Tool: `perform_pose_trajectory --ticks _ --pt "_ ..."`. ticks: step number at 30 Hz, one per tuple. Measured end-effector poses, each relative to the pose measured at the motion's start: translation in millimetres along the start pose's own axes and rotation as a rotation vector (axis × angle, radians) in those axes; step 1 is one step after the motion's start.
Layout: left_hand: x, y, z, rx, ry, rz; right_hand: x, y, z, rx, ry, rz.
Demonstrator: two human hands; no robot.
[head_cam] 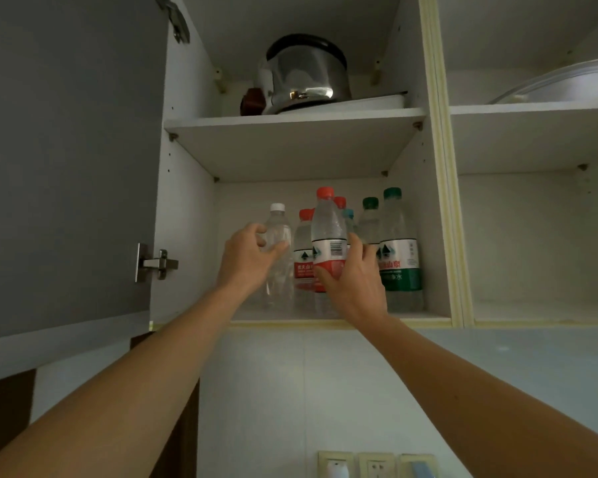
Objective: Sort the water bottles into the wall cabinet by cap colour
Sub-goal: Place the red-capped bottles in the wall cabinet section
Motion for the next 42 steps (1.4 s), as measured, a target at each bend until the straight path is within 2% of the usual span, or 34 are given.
perform_pose_trajectory --ticks 7,12,16,25,31,36,42 --pt "18 -18 48 -0.043 0.005 0.155 20 3 -4 0.037 -0.020 -0.025" --pt "55 -20 60 -0.064 0.120 0.299 9 6 -8 0.031 0.090 -0.188" --pt "66 -20 65 -0.023 0.180 0.354 -4 7 -21 0.136 0.154 -0.295" --pt "71 -31 71 0.053 0.070 0.362 -16 13 -12 0.099 0.247 -0.420" --pt "59 -39 94 -0.004 -0.022 0.344 -12 21 14 -0.123 0.208 -0.413" --pt "47 -49 119 -0.060 -0.118 0.315 -17 14 -10 0.097 0.141 -0.410" --pt "45 -62 144 -0.063 -0.315 0.295 -10 11 -23 0.178 0.134 -0.352"
Point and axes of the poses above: each hand's wrist, its own y-axis away from the middle knuckle, its own x-axis out of the palm, z = x × y, the point moved 10 cm from there along -y, towards the middle knuckle, and after that the axes turned 3 degrees about -z, right-handed, at the moved point
